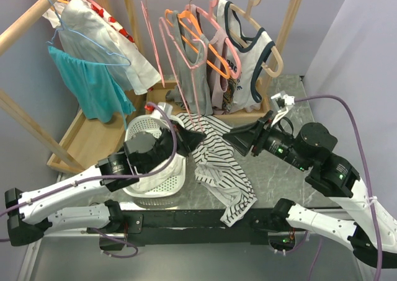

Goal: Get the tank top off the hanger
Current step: Place the hanger at the clothesline.

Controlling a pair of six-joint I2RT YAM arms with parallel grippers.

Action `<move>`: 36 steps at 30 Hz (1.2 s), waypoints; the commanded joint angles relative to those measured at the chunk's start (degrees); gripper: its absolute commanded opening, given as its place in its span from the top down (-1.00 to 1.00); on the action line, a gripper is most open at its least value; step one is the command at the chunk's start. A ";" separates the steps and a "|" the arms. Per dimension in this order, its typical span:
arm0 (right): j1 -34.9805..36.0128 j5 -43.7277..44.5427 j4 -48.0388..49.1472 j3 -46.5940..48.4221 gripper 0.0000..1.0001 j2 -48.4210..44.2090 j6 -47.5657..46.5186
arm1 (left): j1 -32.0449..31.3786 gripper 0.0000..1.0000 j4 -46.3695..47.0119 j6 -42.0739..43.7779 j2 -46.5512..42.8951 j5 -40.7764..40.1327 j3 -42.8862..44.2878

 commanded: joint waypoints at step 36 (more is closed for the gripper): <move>0.32 9.35 -2.62 -2.14 -0.17 -1.93 -3.21 | 29.93 0.98 8.13 -8.78 1.90 30.82 4.41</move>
